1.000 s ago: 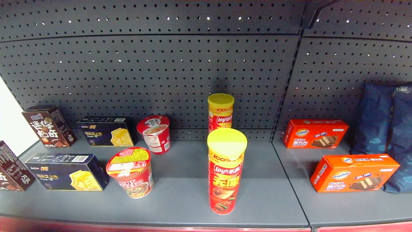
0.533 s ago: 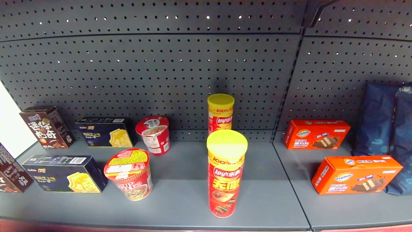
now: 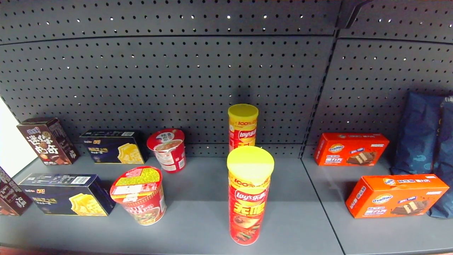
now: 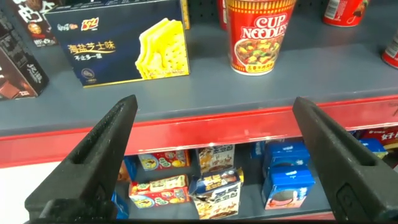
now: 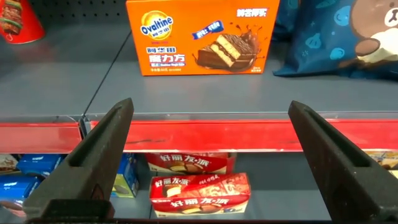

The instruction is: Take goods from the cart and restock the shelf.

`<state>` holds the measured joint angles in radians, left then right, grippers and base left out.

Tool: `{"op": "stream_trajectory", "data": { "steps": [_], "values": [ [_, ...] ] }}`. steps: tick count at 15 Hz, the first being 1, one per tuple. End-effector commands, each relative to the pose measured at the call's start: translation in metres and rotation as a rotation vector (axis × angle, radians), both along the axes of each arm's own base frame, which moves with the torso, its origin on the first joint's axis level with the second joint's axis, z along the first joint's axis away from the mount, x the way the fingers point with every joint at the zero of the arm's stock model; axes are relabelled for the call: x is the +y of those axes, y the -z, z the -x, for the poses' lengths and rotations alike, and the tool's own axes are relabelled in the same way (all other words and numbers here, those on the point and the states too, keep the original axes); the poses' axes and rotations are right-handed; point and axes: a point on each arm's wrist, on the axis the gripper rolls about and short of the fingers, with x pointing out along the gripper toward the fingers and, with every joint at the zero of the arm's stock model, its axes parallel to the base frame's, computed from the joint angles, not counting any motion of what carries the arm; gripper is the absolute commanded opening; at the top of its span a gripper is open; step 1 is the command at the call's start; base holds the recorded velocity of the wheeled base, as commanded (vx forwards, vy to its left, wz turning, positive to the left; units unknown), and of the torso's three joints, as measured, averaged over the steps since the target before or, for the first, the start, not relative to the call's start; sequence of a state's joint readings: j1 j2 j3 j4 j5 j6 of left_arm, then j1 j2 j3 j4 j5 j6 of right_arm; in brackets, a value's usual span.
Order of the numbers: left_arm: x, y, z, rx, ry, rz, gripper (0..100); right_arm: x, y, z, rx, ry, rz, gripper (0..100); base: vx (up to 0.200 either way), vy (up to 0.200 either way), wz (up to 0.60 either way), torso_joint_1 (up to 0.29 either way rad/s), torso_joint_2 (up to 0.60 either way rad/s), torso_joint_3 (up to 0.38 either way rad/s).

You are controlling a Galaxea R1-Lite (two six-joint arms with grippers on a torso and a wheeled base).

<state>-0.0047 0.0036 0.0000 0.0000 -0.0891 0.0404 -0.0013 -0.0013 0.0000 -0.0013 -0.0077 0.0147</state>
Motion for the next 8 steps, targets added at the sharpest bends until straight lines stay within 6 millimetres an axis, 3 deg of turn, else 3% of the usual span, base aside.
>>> {"op": "stream_trajectory", "data": {
  "steps": [1, 8],
  "values": [
    [0.0000, 0.0000, -0.0001, 0.001, 0.000, 0.001, 100, 0.0000, -0.0001, -0.0001, 0.001, 0.000, 0.001, 100, 0.000, 0.000, 0.00, 0.000, 0.00, 0.000],
    [0.0000, 0.0000, -0.0001, 0.001, 0.000, 0.001, 100, 0.0000, -0.0001, -0.0001, 0.001, 0.000, 0.001, 100, 0.000, 0.000, 0.00, 0.000, 0.00, 0.000]
  ]
}}
